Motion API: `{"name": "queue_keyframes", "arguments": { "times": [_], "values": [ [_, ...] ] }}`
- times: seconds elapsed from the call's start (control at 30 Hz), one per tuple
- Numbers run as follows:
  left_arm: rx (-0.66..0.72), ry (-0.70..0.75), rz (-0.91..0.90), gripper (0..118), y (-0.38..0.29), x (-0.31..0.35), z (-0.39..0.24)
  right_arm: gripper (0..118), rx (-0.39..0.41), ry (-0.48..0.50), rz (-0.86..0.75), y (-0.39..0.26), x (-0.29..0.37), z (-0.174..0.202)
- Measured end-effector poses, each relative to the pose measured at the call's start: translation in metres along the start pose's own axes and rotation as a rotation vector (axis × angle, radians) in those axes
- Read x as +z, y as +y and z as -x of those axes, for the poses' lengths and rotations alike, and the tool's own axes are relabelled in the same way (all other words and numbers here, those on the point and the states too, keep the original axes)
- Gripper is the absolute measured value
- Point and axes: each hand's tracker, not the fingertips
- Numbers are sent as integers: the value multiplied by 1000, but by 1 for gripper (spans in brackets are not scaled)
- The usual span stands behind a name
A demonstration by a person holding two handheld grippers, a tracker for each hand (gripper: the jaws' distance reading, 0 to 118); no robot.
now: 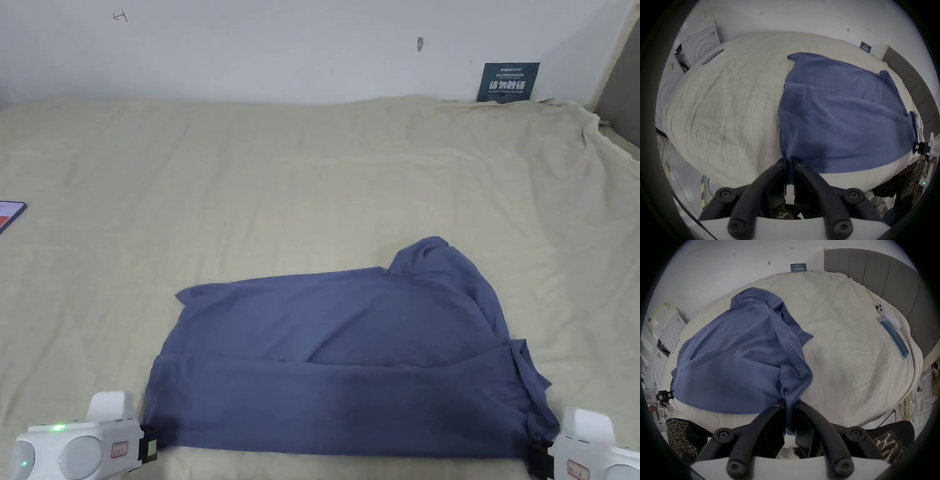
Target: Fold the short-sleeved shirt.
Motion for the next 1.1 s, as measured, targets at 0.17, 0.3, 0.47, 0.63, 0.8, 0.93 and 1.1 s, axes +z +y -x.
{"name": "queue_keyframes", "arguments": {
  "times": [0.17,0.3,0.47,0.63,0.8,0.93,1.1],
  "values": [
    [9,-3,5,30,8,14,-5,25,24,-7,-12,10,17,3],
    [23,-2,-23,96,21,30,-8,81,55,9,-112,25,46,8],
    [-52,12,-195,102,50,83,-23,84,65,36,-280,56,99,20],
    [-64,-19,-412,111,85,135,-39,84,80,68,-476,85,152,40],
    [-67,-44,-532,101,114,154,-54,73,99,53,-603,106,175,62],
    [-73,-46,-616,22,124,156,-70,1,103,58,-641,118,175,74],
    [-87,-80,-580,0,141,133,-78,0,135,57,-676,131,166,85]
  ]
}}
